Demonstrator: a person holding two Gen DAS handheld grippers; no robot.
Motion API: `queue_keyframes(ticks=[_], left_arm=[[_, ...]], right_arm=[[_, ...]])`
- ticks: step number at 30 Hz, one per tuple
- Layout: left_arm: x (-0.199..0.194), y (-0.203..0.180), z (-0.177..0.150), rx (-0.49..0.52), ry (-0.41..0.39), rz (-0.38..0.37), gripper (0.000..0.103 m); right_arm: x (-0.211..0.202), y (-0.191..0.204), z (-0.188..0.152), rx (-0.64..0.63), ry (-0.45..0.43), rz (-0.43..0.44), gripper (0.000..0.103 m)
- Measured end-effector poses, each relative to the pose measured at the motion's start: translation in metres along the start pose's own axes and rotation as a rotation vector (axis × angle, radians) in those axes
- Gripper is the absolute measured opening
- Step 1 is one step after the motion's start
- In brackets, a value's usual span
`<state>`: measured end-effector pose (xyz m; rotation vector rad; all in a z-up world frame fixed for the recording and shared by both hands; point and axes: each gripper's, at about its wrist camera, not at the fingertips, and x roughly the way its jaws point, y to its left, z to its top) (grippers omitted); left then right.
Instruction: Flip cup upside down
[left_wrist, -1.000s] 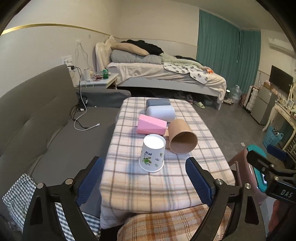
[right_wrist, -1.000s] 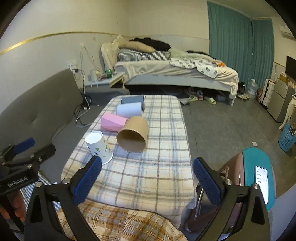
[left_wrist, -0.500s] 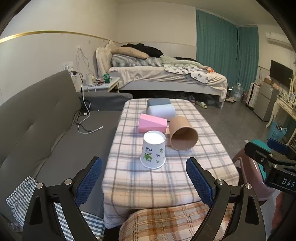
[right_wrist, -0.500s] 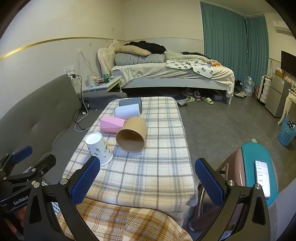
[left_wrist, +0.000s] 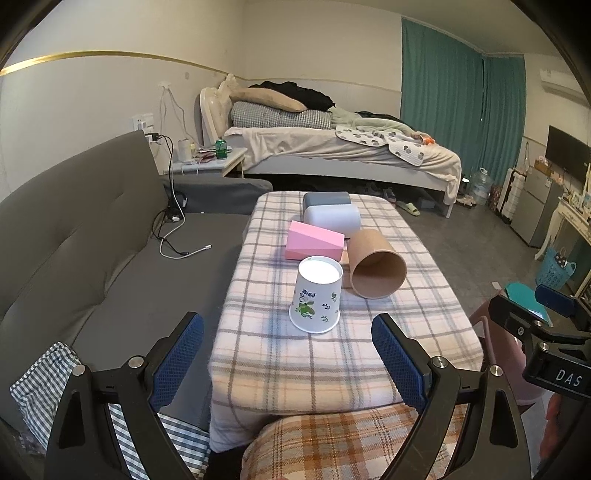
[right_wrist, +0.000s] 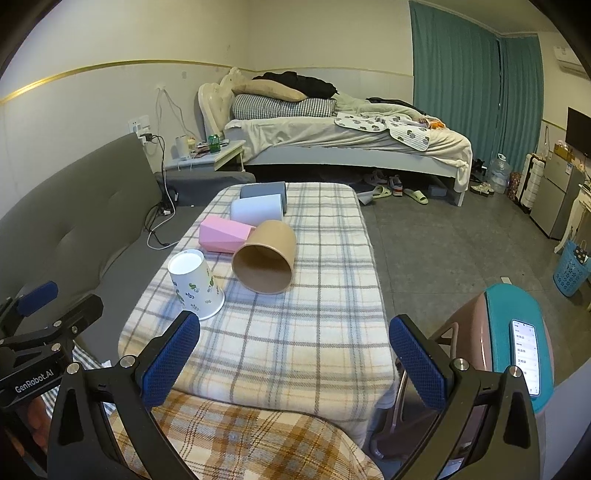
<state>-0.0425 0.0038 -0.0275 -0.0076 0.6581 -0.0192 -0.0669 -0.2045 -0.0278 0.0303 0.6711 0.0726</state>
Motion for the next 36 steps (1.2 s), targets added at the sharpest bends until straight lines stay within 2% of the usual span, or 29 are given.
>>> queue_keyframes(ticks=[36], left_arm=[[0.0024,0.0003,-0.0011,0.006,-0.001,-0.013,0.095]], right_arm=[[0.006,-0.0025,-0.0077,-0.001,0.019,-0.003,0.103]])
